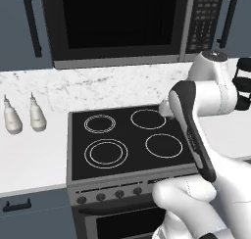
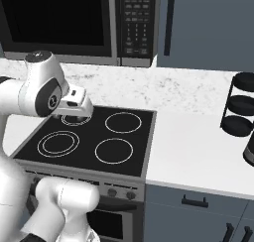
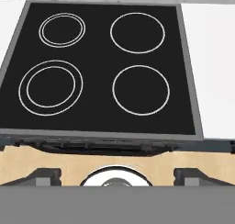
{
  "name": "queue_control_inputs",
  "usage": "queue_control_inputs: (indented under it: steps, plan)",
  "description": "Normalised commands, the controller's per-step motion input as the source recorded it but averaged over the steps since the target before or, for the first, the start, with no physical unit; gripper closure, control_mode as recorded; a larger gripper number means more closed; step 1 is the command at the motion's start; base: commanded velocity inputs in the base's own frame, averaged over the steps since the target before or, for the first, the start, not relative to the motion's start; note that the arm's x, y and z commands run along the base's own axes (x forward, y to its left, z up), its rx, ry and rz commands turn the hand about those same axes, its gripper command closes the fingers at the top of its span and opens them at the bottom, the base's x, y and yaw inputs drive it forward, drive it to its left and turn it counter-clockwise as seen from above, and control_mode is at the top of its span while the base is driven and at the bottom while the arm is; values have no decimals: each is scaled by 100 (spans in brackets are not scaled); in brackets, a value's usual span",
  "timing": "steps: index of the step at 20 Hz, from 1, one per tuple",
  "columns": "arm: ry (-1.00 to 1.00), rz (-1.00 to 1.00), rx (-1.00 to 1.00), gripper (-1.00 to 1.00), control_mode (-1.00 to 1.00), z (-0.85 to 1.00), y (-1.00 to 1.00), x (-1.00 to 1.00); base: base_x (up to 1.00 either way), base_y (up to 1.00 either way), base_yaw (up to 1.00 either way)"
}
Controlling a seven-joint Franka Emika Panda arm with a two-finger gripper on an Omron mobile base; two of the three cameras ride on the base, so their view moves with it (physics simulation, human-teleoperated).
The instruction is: Navigate to the toaster oven.
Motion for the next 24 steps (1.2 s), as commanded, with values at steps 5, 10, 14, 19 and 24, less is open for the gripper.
queue_control_inputs:
  steps: [5,10,14,19,24]
  plan:
    - [-8,-11,0,-100,-100,-6,0,-43,0,0,0]
    - [-3,-5,0,-100,100,0,-6,-26,-25,-29,-5]
    - [0,0,0,-100,100,0,0,0,-68,-100,-16]
    - [0,0,0,-100,100,0,0,0,-13,-75,-54]
    - [0,0,0,-100,100,0,0,0,0,-15,-81]
